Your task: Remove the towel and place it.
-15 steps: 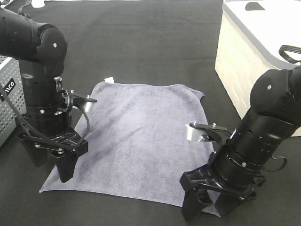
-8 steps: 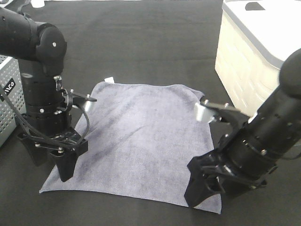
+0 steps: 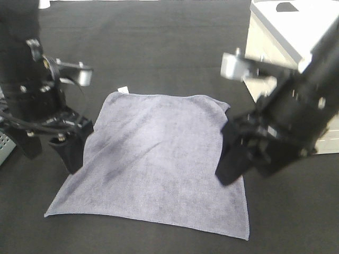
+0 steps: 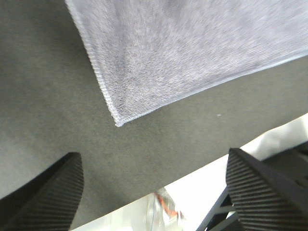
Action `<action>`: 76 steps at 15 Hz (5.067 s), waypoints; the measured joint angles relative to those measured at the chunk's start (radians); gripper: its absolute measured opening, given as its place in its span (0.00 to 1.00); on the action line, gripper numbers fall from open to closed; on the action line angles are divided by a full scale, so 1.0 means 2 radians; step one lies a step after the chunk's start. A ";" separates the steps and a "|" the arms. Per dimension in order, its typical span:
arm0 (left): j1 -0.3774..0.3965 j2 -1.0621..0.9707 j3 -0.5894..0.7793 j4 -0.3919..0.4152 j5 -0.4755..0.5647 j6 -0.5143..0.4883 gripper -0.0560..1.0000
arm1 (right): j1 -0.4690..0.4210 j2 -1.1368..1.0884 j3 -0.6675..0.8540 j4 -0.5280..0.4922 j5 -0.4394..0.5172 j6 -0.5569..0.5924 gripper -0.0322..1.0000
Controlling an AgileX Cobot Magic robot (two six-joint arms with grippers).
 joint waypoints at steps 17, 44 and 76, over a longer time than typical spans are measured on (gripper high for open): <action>0.267 -0.172 -0.116 0.093 0.006 -0.029 0.78 | -0.224 -0.021 -0.269 -0.158 0.097 0.072 0.75; 0.274 -0.759 0.302 0.083 -0.026 -0.017 0.78 | -0.224 -0.709 0.191 -0.179 0.100 0.029 0.75; 0.241 -0.891 0.360 0.040 -0.061 -0.017 0.78 | -0.224 -0.732 0.254 -0.156 0.045 0.026 0.75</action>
